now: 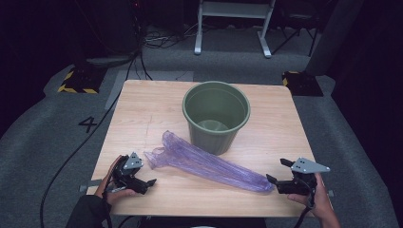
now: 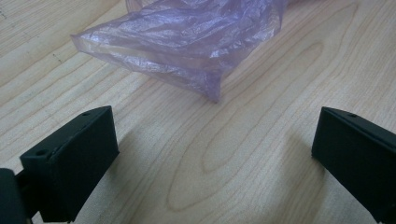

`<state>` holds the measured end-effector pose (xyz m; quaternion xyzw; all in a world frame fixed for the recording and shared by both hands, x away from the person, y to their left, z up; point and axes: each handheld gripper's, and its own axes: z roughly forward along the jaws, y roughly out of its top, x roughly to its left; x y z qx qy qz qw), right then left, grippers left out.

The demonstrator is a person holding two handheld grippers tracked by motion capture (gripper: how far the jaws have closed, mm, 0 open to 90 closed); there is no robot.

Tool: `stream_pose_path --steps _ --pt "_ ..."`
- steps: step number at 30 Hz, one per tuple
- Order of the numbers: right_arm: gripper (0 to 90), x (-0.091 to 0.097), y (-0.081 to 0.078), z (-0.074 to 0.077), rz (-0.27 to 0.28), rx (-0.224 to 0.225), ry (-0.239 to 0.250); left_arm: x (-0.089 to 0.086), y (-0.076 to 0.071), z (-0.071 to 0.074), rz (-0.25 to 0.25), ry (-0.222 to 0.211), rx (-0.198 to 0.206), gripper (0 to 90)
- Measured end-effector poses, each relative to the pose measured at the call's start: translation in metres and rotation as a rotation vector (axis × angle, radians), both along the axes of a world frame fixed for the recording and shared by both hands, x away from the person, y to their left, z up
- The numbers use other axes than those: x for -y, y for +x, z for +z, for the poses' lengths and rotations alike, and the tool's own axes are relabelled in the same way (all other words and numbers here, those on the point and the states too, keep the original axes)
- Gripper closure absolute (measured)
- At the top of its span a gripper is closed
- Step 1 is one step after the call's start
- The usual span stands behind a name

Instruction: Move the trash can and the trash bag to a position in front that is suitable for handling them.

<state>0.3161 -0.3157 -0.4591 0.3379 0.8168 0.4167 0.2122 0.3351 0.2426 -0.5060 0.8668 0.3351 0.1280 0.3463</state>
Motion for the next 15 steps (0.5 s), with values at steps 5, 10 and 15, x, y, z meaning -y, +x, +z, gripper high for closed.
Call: stream_pose_path --steps 5,10,15 --pt "16.6 0.003 0.000 0.004 -0.012 0.013 0.011 0.000 0.000 0.000 -0.004 0.000 0.000 0.0" --pt "16.6 -0.002 0.004 0.010 0.007 0.028 0.032 0.000 0.000 0.000 -0.005 0.001 0.001 0.0" --pt "16.7 -0.007 0.009 0.012 0.016 0.030 0.034 0.000 0.000 0.000 -0.004 0.000 0.000 0.0"
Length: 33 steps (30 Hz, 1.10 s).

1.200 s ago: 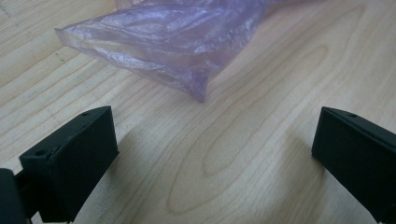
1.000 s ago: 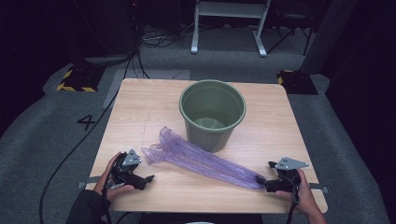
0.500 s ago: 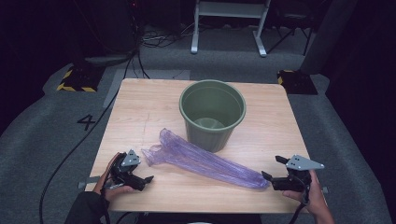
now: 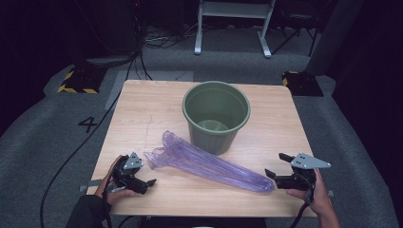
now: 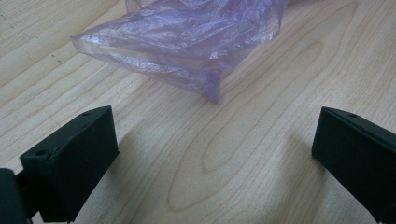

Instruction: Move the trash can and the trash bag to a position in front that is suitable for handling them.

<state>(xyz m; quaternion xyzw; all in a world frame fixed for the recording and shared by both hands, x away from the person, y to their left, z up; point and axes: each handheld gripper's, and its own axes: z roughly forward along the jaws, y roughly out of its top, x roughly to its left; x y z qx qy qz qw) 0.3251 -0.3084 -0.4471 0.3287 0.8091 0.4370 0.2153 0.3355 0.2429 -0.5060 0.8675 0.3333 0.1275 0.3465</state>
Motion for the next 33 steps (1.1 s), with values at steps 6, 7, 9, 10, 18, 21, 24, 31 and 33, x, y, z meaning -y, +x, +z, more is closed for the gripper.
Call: stream_pose_path --steps 6,7,9,10,18,21,24,31,33 --pt "18.2 -0.012 0.008 0.004 0.006 0.006 0.004 0.000 0.000 0.000 0.000 0.000 0.000 0.0" --pt "19.8 -0.017 0.010 0.006 0.020 0.012 0.006 0.000 0.000 0.000 0.000 0.000 0.000 0.0" --pt "20.8 -0.020 0.011 0.009 0.028 0.020 0.013 0.000 0.000 0.000 0.000 0.000 0.000 0.0" --pt "20.8 -0.020 0.011 0.009 0.028 0.020 0.013 0.000 0.000 0.000 0.000 0.000 0.000 0.0" --pt "22.1 -0.036 0.018 0.021 0.072 0.057 0.018 0.000 0.000 0.000 0.000 0.000 0.000 0.0" --pt "21.9 -0.042 0.022 0.026 0.084 0.070 0.013 0.000 0.000 0.000 0.000 0.001 0.000 0.0" --pt "21.8 -0.048 0.025 0.033 0.094 0.084 0.012 0.000 0.000 0.000 0.000 0.000 0.000 0.0" --pt "21.8 -0.054 0.030 0.051 0.105 0.119 0.029 0.000 0.000 0.000 -0.001 0.001 0.000 0.0" --pt "21.7 -0.055 0.030 0.054 0.109 0.123 0.030 0.000 0.000 0.000 -0.002 0.000 0.000 0.0"
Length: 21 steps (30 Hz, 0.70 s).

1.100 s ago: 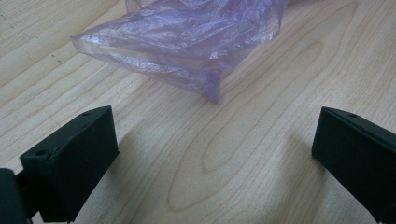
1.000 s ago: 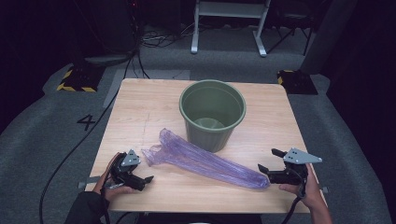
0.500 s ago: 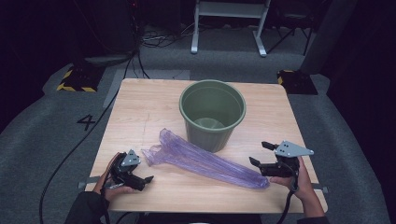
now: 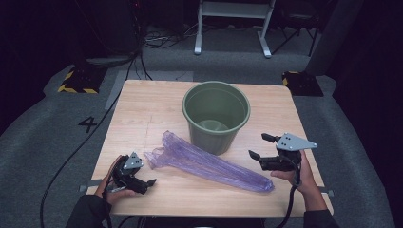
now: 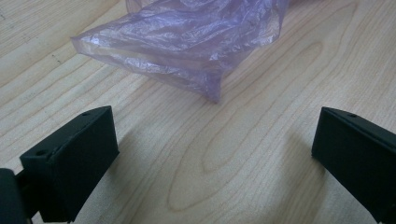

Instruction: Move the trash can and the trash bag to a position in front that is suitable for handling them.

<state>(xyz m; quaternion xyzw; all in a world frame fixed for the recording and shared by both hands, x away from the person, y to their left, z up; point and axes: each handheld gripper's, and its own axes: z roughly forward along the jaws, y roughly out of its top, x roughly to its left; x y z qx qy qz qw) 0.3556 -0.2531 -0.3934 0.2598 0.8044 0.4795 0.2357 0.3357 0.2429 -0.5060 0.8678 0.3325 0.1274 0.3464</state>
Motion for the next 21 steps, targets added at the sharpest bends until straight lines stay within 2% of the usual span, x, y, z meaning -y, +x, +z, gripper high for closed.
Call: stream_pose_path --steps 2,6,10,17,21 --pt "21.7 -0.005 0.002 0.011 0.004 0.020 -0.004 0.000 0.000 0.000 0.001 -0.003 -0.002 0.0" --pt "21.8 -0.010 0.005 0.022 0.012 0.037 -0.005 0.000 0.001 0.000 -0.002 -0.001 0.000 0.0" --pt "21.5 -0.013 0.007 0.028 0.023 0.046 -0.001 0.001 0.001 0.000 -0.002 -0.001 0.000 0.0" --pt "21.3 -0.027 0.011 0.048 0.027 0.090 -0.006 0.001 0.002 0.000 -0.004 0.002 0.001 0.0" --pt "21.2 -0.031 0.012 0.051 0.038 0.096 -0.013 0.001 0.002 0.000 -0.005 0.002 0.001 0.0"
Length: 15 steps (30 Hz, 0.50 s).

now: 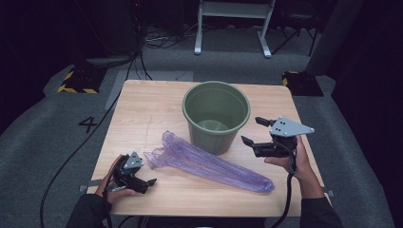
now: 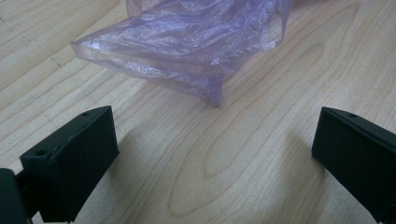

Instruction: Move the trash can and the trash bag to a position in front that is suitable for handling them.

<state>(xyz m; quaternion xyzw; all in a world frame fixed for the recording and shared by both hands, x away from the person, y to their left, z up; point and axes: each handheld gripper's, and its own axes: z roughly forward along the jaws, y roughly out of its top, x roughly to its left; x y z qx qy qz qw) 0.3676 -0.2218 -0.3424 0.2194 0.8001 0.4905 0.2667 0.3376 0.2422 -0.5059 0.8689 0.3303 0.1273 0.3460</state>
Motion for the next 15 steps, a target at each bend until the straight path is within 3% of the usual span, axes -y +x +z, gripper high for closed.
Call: stream_pose_path --steps 15 --pt "20.1 -0.020 0.000 0.019 0.056 0.029 -0.025 0.000 0.000 0.000 0.000 0.000 0.000 0.0"
